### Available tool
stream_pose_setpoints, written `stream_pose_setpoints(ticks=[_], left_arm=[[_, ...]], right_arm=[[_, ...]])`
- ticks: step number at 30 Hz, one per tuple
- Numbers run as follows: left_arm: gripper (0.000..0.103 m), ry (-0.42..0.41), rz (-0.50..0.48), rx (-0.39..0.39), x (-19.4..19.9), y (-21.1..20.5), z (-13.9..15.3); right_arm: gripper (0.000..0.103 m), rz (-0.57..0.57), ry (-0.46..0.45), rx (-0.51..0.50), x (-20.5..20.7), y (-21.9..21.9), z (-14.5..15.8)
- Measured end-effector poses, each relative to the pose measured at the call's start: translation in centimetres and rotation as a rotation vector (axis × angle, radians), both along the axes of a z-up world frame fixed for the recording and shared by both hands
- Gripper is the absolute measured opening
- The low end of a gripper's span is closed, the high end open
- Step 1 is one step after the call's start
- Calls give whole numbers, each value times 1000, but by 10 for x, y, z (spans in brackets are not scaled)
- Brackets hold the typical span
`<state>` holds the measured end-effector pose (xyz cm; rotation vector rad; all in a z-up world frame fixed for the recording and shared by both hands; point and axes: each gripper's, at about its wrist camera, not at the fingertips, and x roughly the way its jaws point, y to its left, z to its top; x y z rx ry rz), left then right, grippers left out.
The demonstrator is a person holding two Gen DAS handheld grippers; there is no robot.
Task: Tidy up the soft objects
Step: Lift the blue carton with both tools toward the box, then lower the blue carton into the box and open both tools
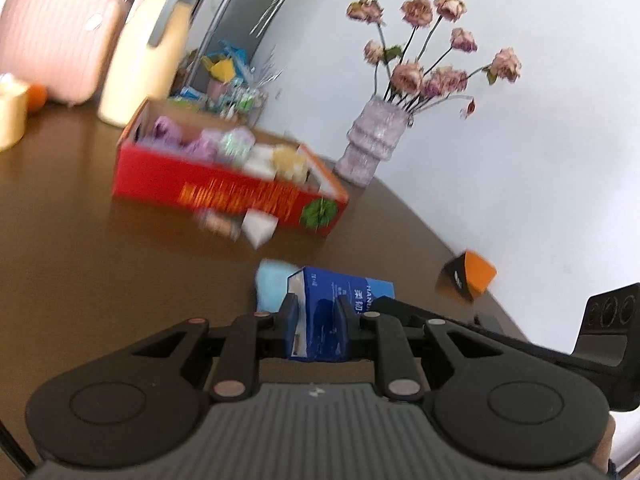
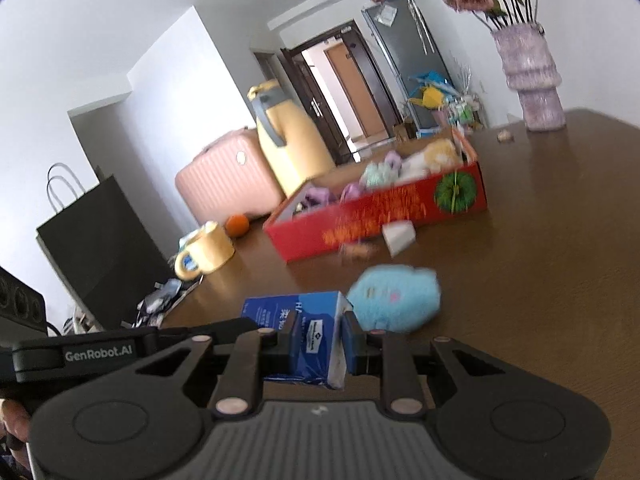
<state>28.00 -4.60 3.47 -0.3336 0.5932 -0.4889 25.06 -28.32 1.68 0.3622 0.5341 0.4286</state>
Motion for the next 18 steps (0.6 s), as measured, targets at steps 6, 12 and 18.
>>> stream_pose_setpoints(ticks=[6,12,18], left_arm=[[20,-15,-18,-20,101,-13,28],[20,76,4,-20,219,-19,25],[20,229,17,30,293,-20,-24]], right_arm=[[20,-4,-68,-37,88,-11,46],[20,-6,-10,-83,217,-13,68],[20,-19,142,-142,311,-1,27]])
